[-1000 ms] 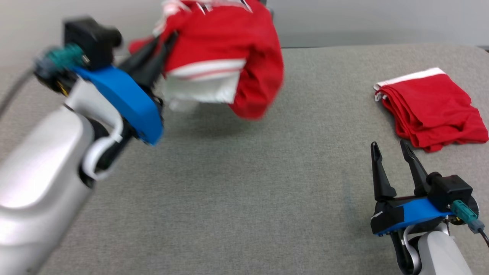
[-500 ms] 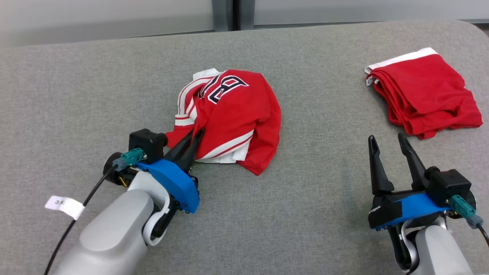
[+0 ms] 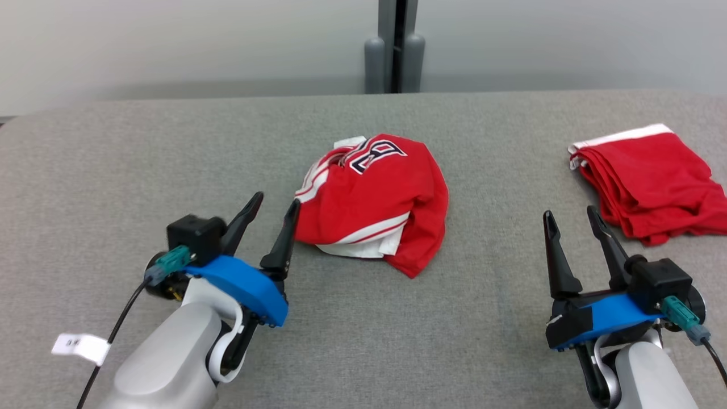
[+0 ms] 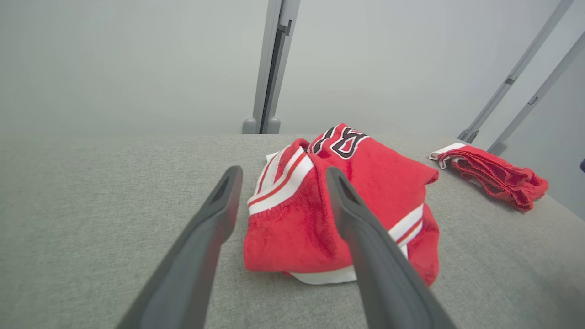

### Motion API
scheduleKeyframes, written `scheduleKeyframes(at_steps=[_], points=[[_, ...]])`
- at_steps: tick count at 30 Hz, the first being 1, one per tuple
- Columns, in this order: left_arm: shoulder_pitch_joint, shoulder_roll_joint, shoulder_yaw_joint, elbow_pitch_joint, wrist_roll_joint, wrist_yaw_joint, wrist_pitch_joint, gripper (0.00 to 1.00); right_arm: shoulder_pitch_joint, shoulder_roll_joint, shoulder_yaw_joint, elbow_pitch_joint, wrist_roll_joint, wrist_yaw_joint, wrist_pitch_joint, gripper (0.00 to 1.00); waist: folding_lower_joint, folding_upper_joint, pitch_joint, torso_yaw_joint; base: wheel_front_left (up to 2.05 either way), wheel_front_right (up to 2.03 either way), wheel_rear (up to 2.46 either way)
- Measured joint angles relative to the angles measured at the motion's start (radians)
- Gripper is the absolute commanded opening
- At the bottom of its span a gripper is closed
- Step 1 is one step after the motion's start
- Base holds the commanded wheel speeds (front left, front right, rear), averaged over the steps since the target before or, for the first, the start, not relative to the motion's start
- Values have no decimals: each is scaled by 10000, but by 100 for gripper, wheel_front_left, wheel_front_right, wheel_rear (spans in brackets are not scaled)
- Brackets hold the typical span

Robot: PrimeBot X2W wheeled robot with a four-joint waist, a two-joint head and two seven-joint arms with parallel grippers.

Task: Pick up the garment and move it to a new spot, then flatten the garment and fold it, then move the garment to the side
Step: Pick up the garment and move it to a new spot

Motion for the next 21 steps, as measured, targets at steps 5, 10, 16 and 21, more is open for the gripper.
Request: scheduleKeyframes(at_steps=[5,10,16,21], points=[[1008,186,1043,-688,222,355,-23,100,267,-2,-125,69,-56,0,-2,100,-1,0,-513,286,0,0,0],[2398,240,2337,-1429,508,658,-25,100,563,0,-46,134,29,0,-2,100,-1,0,-808,513,0,0,0],[4214,-247,3948,-2278,1369,848,-27,100,1108,-2,265,378,420,0,0,100,-1,0,-973,660,0,0,0],[4910,-558,4516,-2378,1941,729,-27,100,1322,2,431,464,558,0,-2,100,-1,0,-1003,679,0,0,0]])
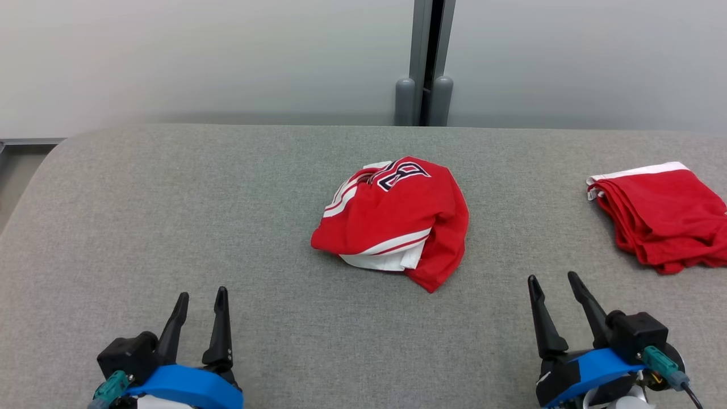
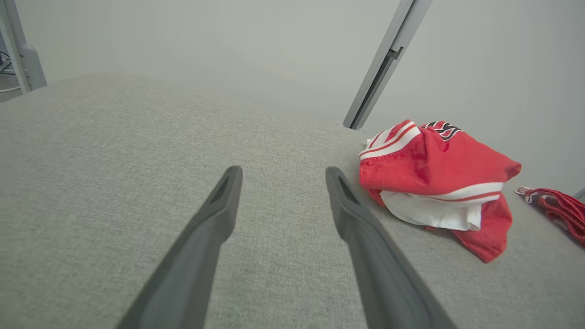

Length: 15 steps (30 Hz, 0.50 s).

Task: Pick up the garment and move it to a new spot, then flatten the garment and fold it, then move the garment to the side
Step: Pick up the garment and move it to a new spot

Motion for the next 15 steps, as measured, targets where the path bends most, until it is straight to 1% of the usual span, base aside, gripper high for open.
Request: scheduleKeyframes(at_steps=[4,7,15], points=[[232,-148,355,-8,320,-104,0,100,49,-2,73,75,59,0,2,100,0,0,-6,-41,0,0,0],[259,-305,616,61,554,-276,0,100,23,-2,75,155,58,0,0,100,0,0,-11,-62,0,0,0],[252,-535,890,255,825,-531,0,100,-35,-2,65,234,27,0,0,100,0,0,-2,-112,0,0,0]])
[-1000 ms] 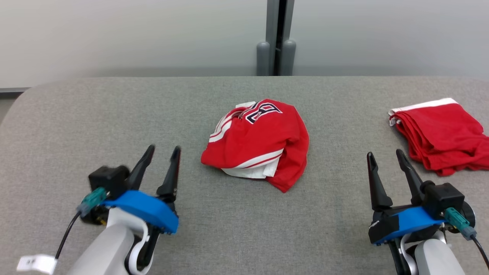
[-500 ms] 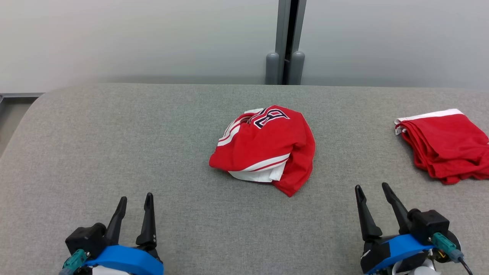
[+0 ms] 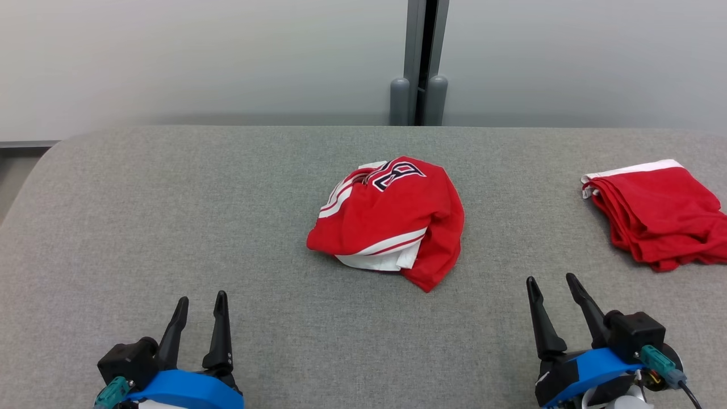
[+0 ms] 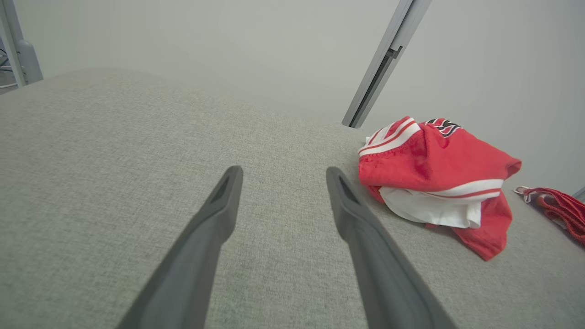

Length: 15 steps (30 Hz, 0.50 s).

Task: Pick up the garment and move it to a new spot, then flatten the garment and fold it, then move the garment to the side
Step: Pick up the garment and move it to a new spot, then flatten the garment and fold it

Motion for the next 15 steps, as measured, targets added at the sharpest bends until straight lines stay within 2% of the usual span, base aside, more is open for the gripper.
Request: scheduleKeyframes(at_steps=[8,15], points=[[-107,-157,171,157,180,-182,0,100,-102,0,-38,-2,-35,0,2,100,0,0,158,-48,0,0,0],[-898,-69,140,278,328,-378,6,100,-276,0,0,-79,-81,0,2,100,2,0,480,-112,0,0,0]])
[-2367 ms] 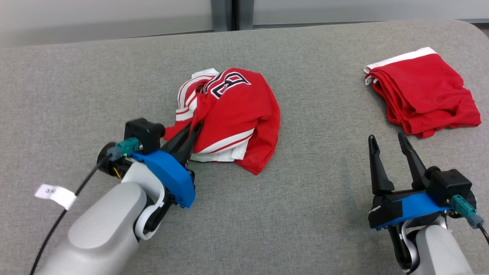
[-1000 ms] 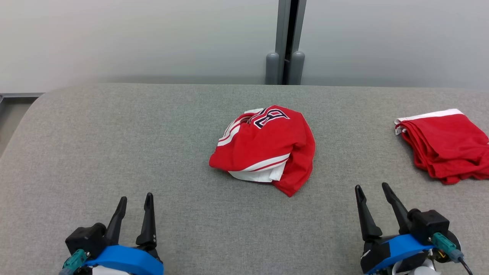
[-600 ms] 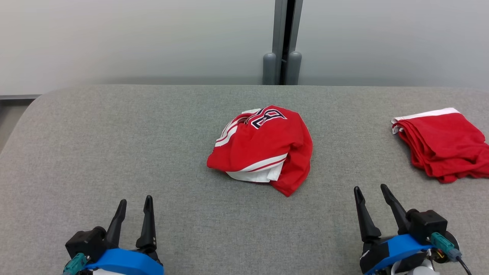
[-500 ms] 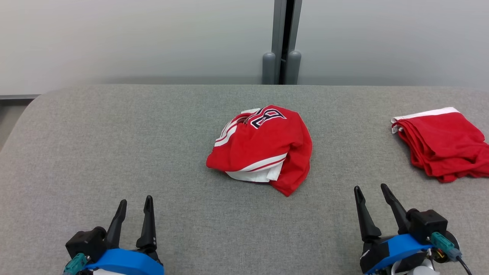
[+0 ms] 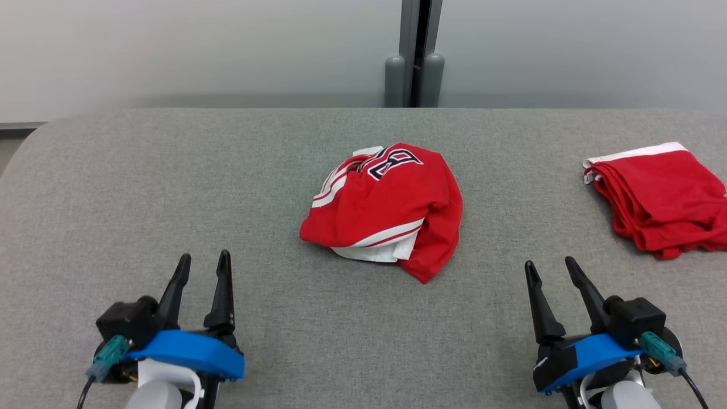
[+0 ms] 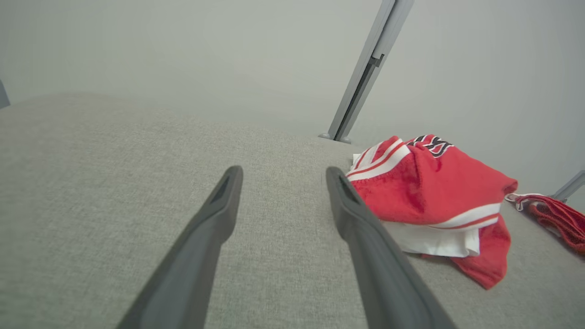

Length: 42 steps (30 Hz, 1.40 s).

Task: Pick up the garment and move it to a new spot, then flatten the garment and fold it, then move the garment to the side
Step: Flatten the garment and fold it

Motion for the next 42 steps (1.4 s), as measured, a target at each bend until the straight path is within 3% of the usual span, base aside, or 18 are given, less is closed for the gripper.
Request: scheduleKeyframes(at_steps=[12,16,22,28,40,41,42], points=[[-2392,-165,-915,1463,-150,-378,938,100,-492,2,303,-222,-75,0,-2,100,1,0,946,-486,0,0,0],[-3069,-326,-1099,2144,-541,-414,1248,100,-631,-2,290,-267,-136,0,-2,100,1,0,1320,-700,0,0,0],[-3707,-477,-2119,2245,-1436,-435,1818,100,-767,0,278,-347,-161,0,0,100,1,0,1751,-865,0,0,0],[-4000,-27,-3233,2180,-2326,-437,2433,100,-895,0,322,-378,-140,0,0,100,1,0,1925,-944,0,0,0],[-4741,38,-3651,3471,-2562,-460,3139,100,-956,-2,451,-355,-21,0,0,100,0,0,2011,-1084,0,0,0],[-4765,31,-3687,3498,-2562,-460,3137,75,-956,0,451,-357,-19,0,-2,100,0,0,2004,-1085,0,0,0],[-4780,29,-3728,3511,-2560,-460,3108,42,-956,0,445,-357,-19,0,-2,100,-1,0,1994,-1083,0,0,0]])
